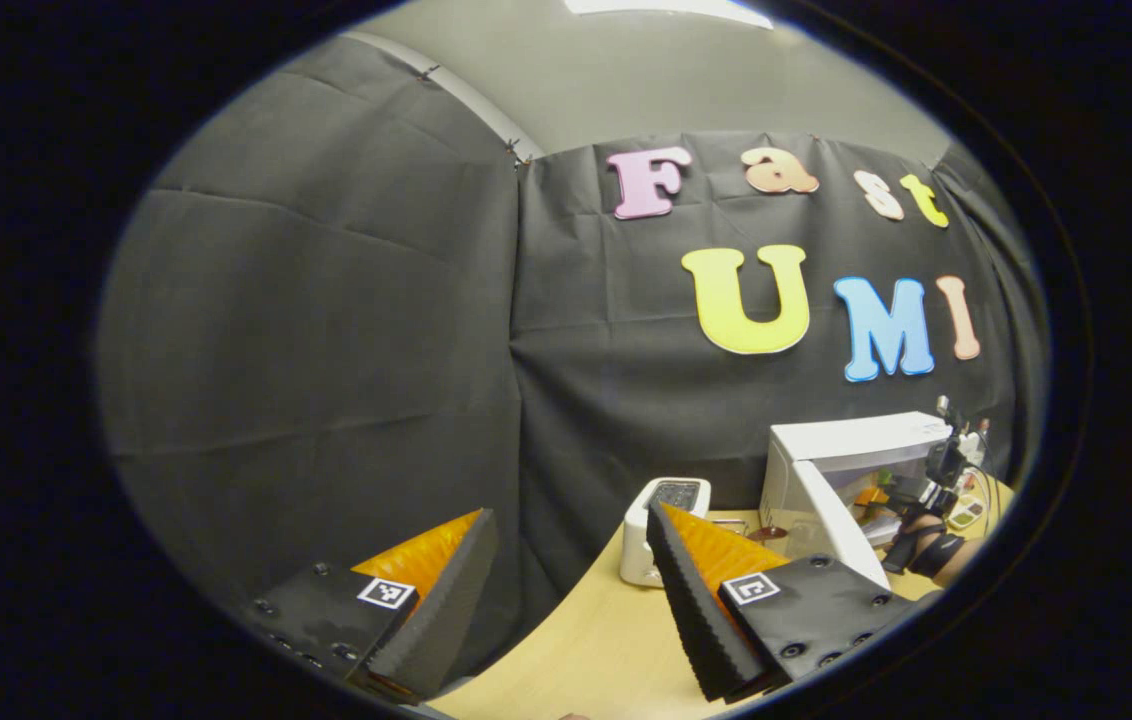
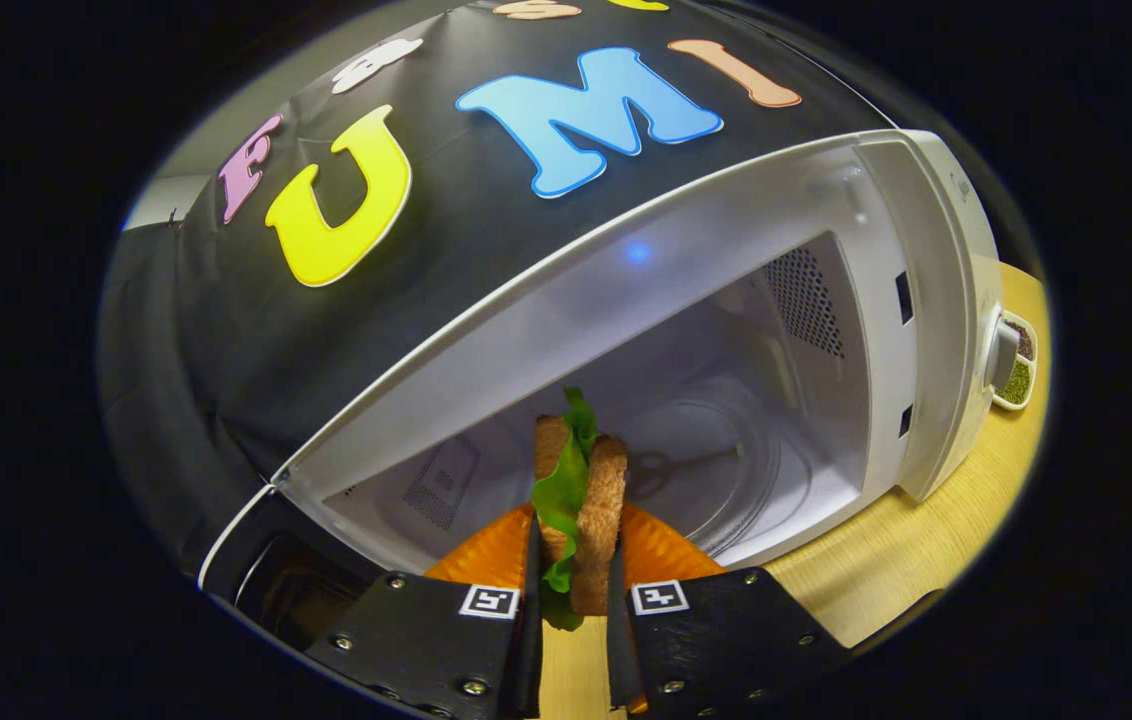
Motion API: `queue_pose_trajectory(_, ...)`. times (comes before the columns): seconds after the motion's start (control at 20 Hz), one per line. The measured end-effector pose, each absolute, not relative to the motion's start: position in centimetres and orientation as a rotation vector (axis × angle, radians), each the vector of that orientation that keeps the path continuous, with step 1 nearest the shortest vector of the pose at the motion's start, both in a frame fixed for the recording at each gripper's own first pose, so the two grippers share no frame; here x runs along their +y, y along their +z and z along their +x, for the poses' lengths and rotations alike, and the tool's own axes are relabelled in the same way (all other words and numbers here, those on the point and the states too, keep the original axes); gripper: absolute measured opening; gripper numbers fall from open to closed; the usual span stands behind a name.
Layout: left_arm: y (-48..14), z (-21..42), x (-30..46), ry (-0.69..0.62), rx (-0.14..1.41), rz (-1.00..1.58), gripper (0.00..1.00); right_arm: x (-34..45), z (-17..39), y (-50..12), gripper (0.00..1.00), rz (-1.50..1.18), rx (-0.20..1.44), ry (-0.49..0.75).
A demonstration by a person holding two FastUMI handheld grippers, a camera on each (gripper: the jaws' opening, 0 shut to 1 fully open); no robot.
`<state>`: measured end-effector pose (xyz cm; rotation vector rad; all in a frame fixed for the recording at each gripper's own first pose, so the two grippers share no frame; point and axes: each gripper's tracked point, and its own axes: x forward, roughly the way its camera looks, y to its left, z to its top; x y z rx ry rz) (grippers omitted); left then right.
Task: Open the microwave oven with the left hand, put the food in, and close the microwave oven.
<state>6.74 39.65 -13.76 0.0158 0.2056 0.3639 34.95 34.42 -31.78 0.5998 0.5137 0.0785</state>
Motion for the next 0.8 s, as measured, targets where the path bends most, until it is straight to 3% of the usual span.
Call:
queue_pose_trajectory(0.25, -14.1, 6.5, 39.8, 0.371, 0.213, 0.040, 0.96, 33.0, 35.6, -33.8, 0.39, 0.542, 0.527, 0.024)
queue_pose_trajectory(0.45, -14.0, 6.5, 39.9, 0.383, 0.206, 0.024, 0.98, 31.0, 35.7, -34.2, 0.61, 0.416, 0.523, -0.039)
queue_pose_trajectory(0.5, -14.0, 6.4, 39.9, 0.385, 0.203, 0.017, 0.97, 30.1, 35.4, -34.3, 0.71, 0.349, 0.524, -0.064)
queue_pose_trajectory(0.55, -14.0, 6.4, 39.8, 0.383, 0.202, 0.013, 0.97, 29.3, 35.1, -34.1, 0.95, 0.293, 0.526, -0.078)
queue_pose_trajectory(0.8, -14.4, 6.4, 39.6, 0.361, 0.209, 0.013, 0.98, 28.9, 33.9, -29.8, 0.98, 0.210, 0.449, -0.009)
